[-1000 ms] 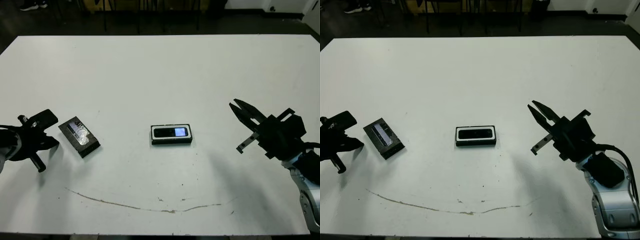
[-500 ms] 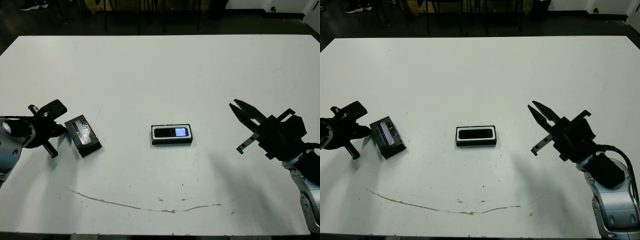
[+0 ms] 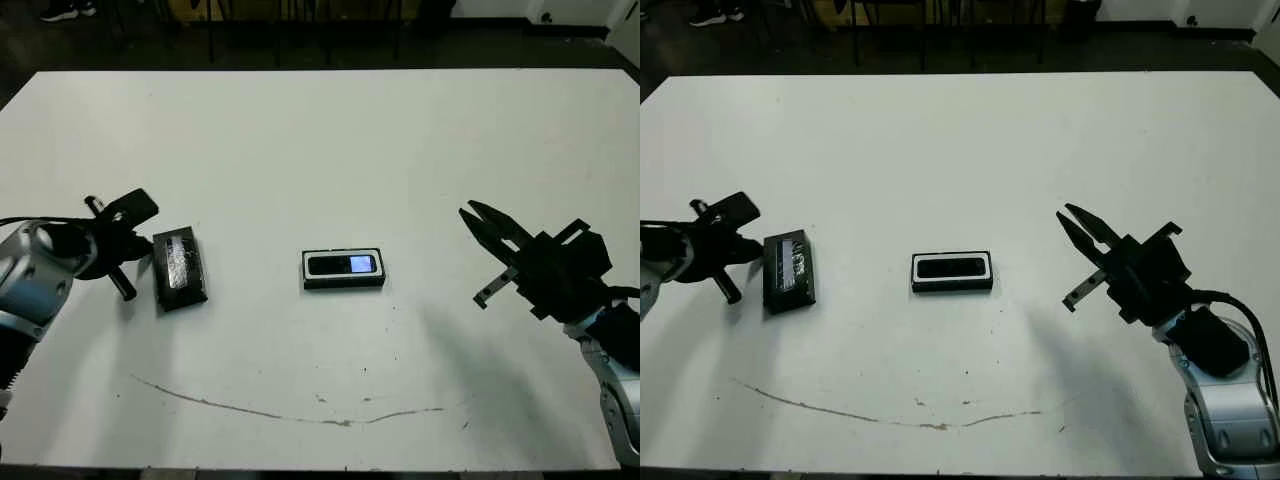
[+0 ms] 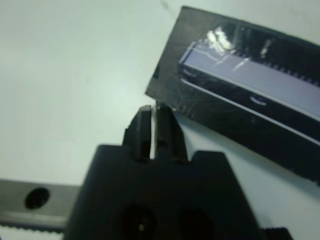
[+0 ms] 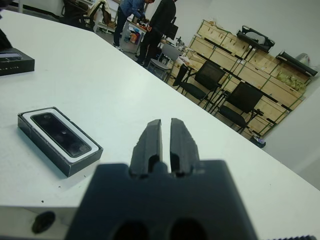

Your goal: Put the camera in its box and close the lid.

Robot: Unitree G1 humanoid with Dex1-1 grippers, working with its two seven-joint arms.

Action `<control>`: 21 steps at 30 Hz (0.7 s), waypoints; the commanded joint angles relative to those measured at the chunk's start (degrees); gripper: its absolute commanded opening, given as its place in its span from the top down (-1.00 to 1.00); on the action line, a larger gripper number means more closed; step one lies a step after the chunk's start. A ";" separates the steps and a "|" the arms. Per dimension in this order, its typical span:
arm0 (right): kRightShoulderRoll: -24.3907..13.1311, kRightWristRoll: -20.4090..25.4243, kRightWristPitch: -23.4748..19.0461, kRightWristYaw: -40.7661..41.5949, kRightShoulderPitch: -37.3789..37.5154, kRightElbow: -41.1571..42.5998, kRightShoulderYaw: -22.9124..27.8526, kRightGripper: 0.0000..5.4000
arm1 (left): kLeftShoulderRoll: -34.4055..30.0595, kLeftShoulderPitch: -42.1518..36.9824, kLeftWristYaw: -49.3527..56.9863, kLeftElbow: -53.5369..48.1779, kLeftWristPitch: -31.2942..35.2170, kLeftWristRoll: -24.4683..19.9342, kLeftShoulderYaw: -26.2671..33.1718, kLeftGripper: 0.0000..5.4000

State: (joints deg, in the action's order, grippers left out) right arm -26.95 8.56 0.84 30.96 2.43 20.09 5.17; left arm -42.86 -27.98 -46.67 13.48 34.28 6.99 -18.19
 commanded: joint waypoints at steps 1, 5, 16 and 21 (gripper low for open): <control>-0.58 0.08 -0.71 0.22 0.66 -0.08 0.02 0.99 | 2.17 -0.14 -2.47 2.64 -0.18 0.57 -2.55 1.00; -0.19 0.62 1.13 0.86 0.42 -1.37 -0.17 0.99 | 3.07 -1.77 -4.16 2.99 -2.19 0.83 -3.42 1.00; -0.32 0.24 0.20 0.52 0.83 -0.76 -0.14 0.99 | 4.55 -2.83 -6.72 3.55 -4.36 0.10 -2.18 1.00; -0.53 -0.21 -0.61 0.28 0.77 -0.17 -0.29 0.99 | 4.64 -2.49 -6.81 4.04 -4.66 -0.39 -1.25 1.00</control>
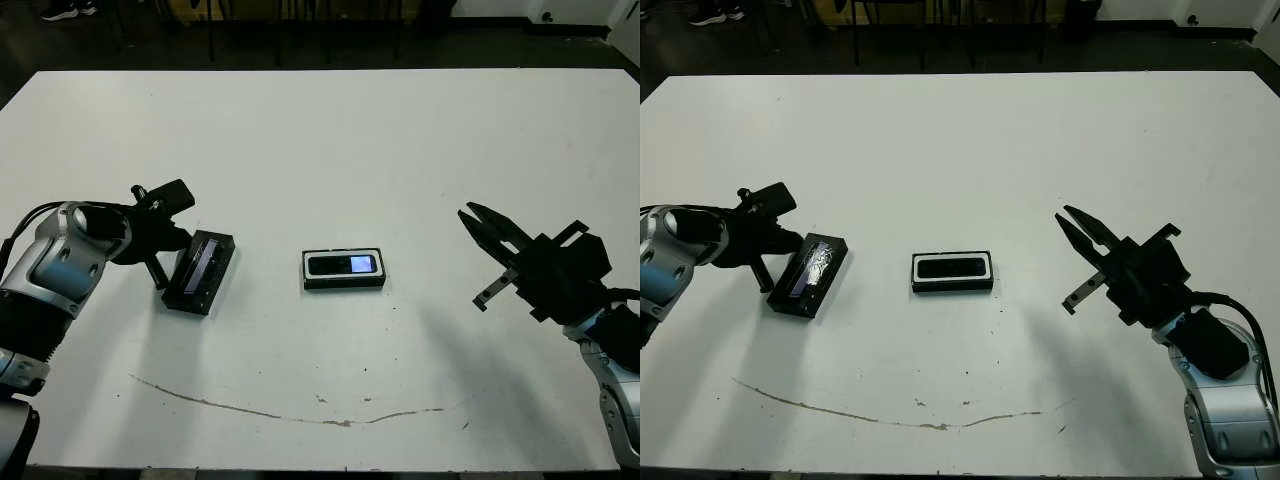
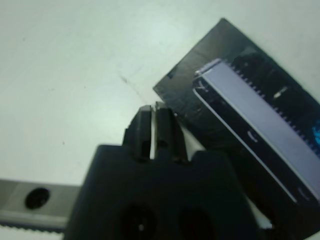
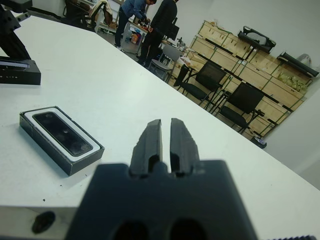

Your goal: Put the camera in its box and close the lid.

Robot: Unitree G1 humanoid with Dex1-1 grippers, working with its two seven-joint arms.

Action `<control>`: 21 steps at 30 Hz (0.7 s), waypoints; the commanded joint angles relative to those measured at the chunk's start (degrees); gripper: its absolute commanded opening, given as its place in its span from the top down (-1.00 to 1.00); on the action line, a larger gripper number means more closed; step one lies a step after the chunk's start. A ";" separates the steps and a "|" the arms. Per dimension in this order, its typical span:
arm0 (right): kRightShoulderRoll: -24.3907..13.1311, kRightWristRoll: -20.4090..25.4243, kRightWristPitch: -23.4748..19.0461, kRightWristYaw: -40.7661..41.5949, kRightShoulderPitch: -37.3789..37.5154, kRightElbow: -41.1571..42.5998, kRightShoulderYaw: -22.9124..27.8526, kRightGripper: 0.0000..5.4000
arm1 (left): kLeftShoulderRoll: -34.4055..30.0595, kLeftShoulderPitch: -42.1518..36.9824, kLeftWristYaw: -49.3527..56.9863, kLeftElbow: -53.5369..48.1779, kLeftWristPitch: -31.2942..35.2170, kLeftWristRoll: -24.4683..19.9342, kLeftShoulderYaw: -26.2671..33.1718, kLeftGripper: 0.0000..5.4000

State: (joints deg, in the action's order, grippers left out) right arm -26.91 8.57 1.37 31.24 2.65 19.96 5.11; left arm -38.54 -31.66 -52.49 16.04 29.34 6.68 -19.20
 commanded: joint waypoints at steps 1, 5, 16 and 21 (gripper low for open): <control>-0.57 -0.21 -1.05 0.06 0.52 -0.07 -0.25 0.99 | 0.34 1.22 -0.98 1.64 0.48 -0.19 0.02 1.00; -0.66 -0.62 -2.19 -0.32 0.61 0.73 -0.30 0.99 | -0.62 1.87 0.71 0.51 0.54 1.56 0.10 1.00; -0.49 -0.24 -1.98 -0.12 0.63 0.48 -0.29 0.99 | -5.84 8.55 9.63 -11.95 3.80 3.31 9.72 1.00; -0.74 -0.62 -2.34 -0.21 0.61 0.71 -0.51 0.99 | -5.77 16.88 13.16 -25.59 2.61 -1.60 22.18 1.00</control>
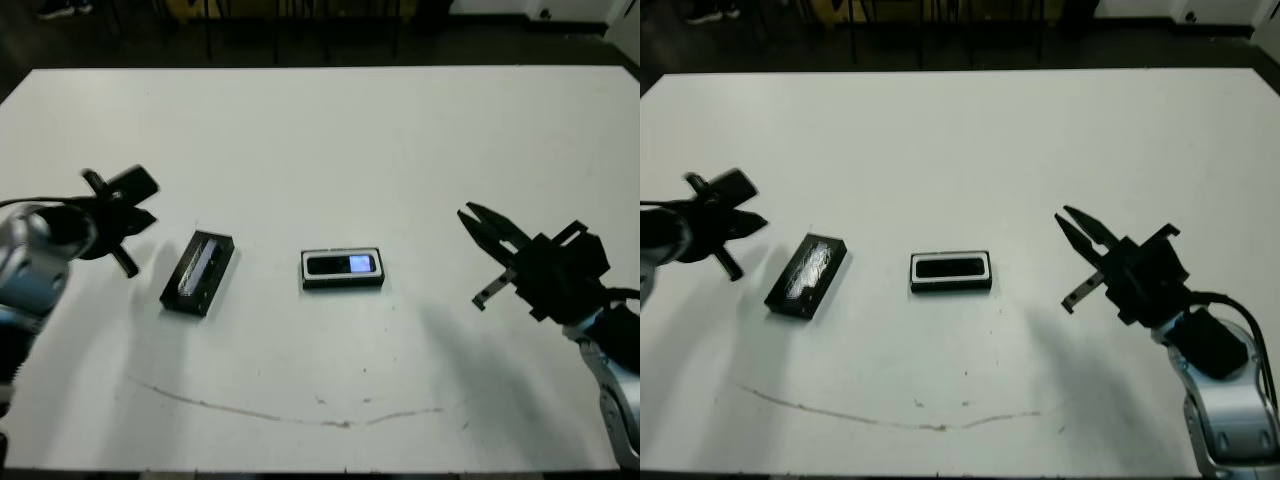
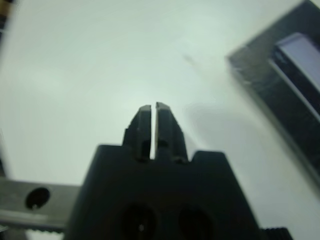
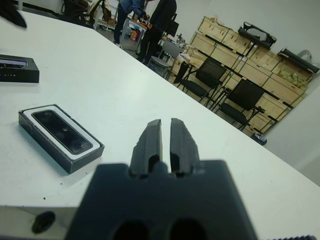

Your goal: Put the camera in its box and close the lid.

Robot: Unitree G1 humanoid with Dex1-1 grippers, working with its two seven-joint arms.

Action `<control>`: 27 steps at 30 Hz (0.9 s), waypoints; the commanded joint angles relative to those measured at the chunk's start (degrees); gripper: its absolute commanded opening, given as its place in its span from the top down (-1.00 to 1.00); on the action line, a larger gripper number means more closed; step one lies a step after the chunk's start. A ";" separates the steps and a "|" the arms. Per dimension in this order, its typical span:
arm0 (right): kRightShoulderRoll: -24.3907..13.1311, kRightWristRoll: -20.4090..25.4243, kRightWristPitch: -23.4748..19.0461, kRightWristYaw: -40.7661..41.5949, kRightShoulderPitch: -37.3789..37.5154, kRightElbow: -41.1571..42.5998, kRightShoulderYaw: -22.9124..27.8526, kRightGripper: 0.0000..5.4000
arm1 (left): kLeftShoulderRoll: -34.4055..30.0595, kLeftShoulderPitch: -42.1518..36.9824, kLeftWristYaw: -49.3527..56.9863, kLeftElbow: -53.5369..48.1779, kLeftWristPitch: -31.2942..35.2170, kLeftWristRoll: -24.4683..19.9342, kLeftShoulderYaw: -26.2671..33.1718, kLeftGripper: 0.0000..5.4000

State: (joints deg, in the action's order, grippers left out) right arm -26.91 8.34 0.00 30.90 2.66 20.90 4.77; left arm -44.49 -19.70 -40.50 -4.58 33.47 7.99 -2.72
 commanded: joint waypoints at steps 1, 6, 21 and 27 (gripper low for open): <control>-0.83 -0.50 -1.20 0.09 0.63 -0.02 -0.21 0.99 | 0.77 6.75 1.69 -7.06 -2.95 -4.42 8.35 1.00; -0.95 -0.81 -1.20 0.02 0.65 0.06 -0.33 0.99 | 5.68 14.42 6.46 -21.26 -0.06 -9.73 17.27 1.00; 0.22 0.00 1.60 0.30 0.64 -2.25 -1.47 1.00 | 28.58 33.02 25.15 -42.13 8.07 -16.29 6.01 0.44; 0.48 0.34 0.66 0.23 1.16 -1.83 -1.84 1.00 | 28.73 34.97 27.76 -38.99 6.62 -12.98 1.57 0.04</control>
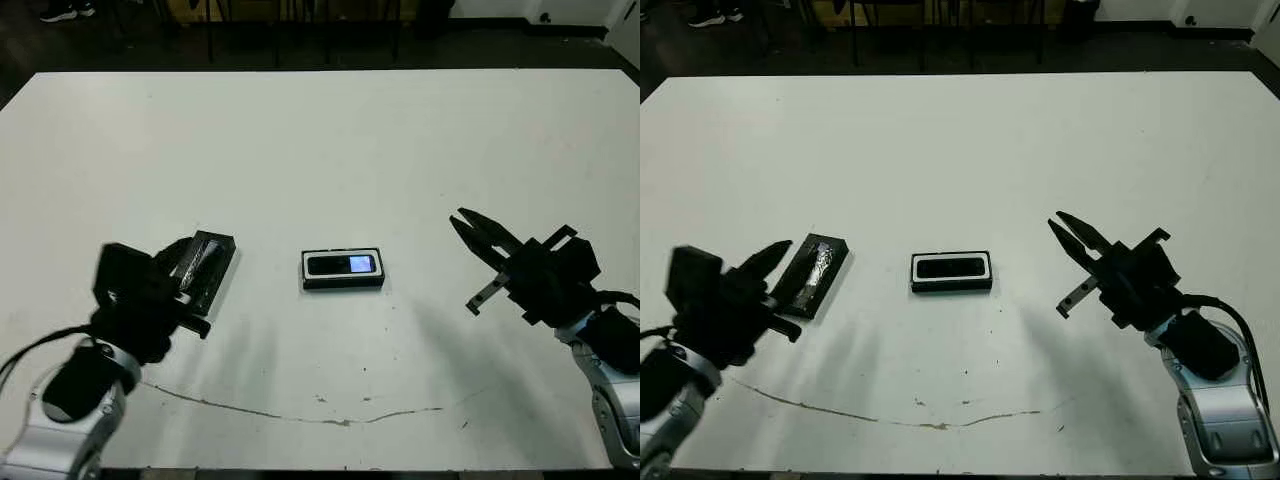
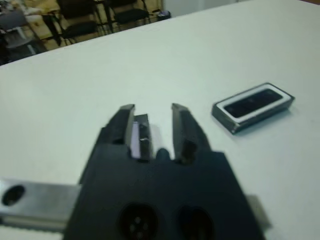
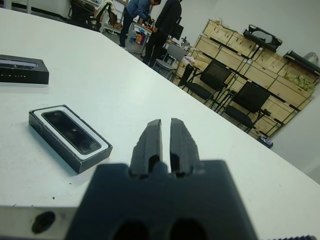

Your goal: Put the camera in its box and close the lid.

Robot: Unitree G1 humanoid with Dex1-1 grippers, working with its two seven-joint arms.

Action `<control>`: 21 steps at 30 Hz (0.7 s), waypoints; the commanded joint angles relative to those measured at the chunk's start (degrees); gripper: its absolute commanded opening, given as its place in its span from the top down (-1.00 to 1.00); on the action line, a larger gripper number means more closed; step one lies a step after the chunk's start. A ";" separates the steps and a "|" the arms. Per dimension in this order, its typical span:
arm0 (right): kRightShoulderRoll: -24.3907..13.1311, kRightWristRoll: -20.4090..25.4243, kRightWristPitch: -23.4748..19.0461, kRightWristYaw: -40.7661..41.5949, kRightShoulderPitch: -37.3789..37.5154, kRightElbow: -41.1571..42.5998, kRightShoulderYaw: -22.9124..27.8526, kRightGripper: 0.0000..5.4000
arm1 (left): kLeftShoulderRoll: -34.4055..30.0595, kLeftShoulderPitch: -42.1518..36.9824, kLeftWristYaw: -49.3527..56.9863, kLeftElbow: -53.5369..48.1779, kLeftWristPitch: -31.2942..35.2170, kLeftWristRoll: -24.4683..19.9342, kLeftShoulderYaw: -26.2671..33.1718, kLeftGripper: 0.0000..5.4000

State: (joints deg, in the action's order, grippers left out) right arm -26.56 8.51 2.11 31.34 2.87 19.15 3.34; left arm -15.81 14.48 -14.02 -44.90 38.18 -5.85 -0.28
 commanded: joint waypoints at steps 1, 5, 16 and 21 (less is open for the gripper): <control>0.22 0.30 -1.36 -0.13 0.98 -0.23 -0.43 1.00 | -0.07 0.60 1.71 1.25 3.10 1.07 -1.07 -0.02; 0.35 0.38 -0.45 0.15 1.03 -1.01 -0.54 1.00 | -1.25 -0.12 2.77 2.50 3.73 3.05 -2.07 -0.29; 0.53 0.33 -0.38 -0.16 0.99 -1.23 -0.96 1.00 | 0.18 -2.20 5.80 2.55 5.97 6.14 -2.66 -1.00; 0.48 0.68 -0.93 -0.11 1.07 -0.82 -0.96 1.00 | 0.80 -4.43 3.58 1.15 10.52 2.78 -0.79 -1.00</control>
State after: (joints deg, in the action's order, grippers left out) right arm -26.30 8.90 1.84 31.33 3.15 18.85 2.49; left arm -15.38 10.55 -9.63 -43.66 46.28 -1.61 -2.04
